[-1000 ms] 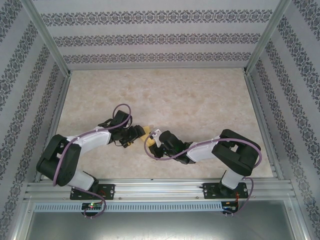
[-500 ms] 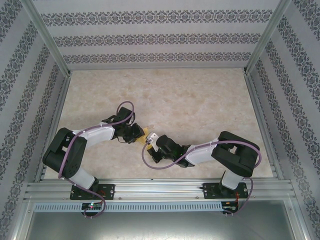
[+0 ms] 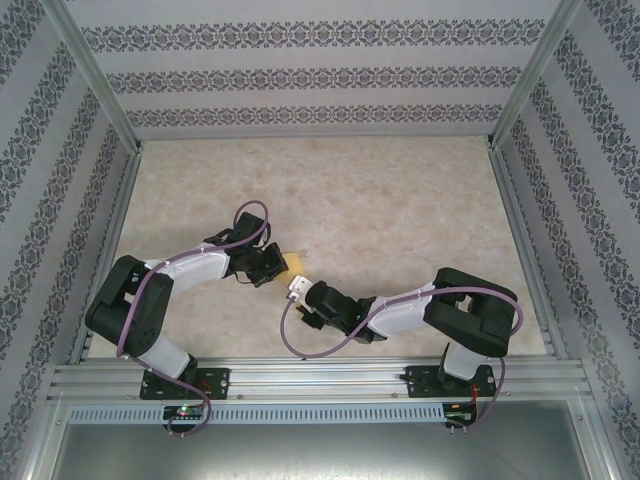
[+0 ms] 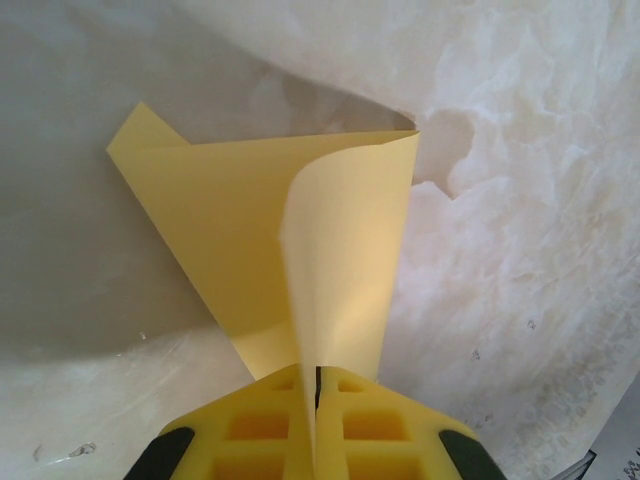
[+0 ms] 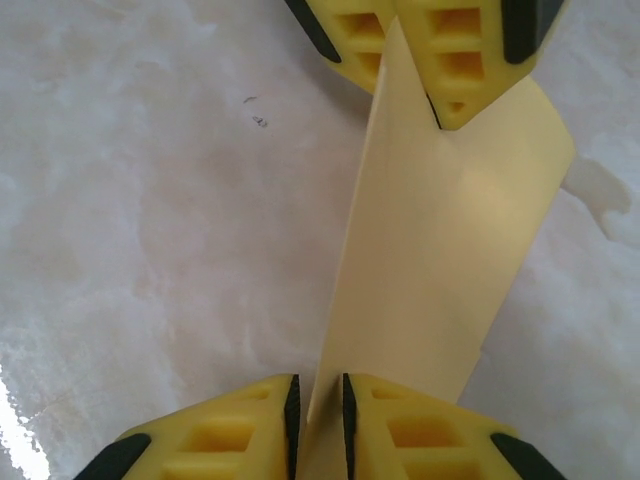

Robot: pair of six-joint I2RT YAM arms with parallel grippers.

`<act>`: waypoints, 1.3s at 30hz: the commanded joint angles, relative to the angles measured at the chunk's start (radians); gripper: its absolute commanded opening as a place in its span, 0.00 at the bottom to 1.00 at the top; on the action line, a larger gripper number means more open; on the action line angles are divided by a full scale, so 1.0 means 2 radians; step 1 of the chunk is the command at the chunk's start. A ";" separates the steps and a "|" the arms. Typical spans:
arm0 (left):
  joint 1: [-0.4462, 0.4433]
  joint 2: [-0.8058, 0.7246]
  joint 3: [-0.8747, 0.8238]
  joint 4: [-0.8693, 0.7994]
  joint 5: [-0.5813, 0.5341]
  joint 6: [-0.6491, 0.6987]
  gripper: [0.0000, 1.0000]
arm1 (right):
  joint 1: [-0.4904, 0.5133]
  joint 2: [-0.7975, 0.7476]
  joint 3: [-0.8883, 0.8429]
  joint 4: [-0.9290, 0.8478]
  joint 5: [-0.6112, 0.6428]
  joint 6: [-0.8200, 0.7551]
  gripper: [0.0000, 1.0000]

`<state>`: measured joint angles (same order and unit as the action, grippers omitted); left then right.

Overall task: Fold a paper plane with a square sheet of paper (pick it up from the middle)
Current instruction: Fold the wing for the fifth time at the center of the table.

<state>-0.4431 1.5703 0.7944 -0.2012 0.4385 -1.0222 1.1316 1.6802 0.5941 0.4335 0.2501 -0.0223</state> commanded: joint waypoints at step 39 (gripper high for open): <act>0.004 -0.136 0.007 -0.131 -0.142 0.038 0.51 | -0.077 -0.028 0.044 -0.058 -0.146 0.199 0.00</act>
<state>-0.4427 1.3514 0.7975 -0.3626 0.2680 -0.9691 1.0203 1.6505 0.6594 0.3229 0.1375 0.2260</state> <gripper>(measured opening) 0.502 0.052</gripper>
